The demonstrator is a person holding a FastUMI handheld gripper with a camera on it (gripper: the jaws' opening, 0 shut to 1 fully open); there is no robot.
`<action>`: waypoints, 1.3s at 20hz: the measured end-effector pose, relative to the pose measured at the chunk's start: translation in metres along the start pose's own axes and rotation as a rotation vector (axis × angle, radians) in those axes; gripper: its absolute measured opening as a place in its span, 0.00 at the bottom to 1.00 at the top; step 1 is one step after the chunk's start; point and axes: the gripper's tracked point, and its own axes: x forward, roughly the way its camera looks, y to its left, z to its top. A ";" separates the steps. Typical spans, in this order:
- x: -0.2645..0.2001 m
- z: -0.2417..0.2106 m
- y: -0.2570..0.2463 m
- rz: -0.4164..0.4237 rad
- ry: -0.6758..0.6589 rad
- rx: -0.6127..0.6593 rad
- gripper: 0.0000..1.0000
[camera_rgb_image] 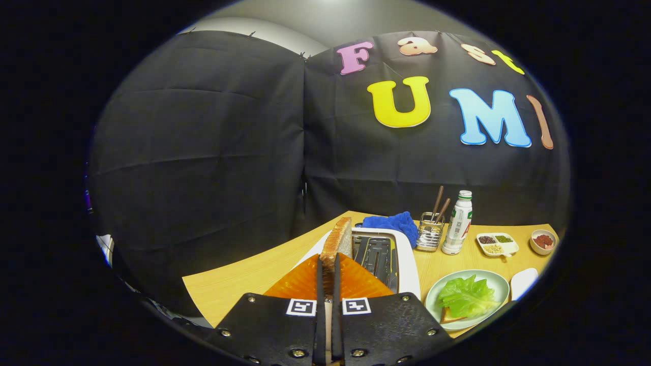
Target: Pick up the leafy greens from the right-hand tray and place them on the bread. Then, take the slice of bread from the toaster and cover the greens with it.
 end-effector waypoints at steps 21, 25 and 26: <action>-0.039 0.095 -0.052 0.003 -0.151 0.070 0.04; -0.059 0.098 -0.089 -0.036 -0.163 0.071 0.04; -0.063 0.096 -0.100 -0.058 -0.166 0.064 0.04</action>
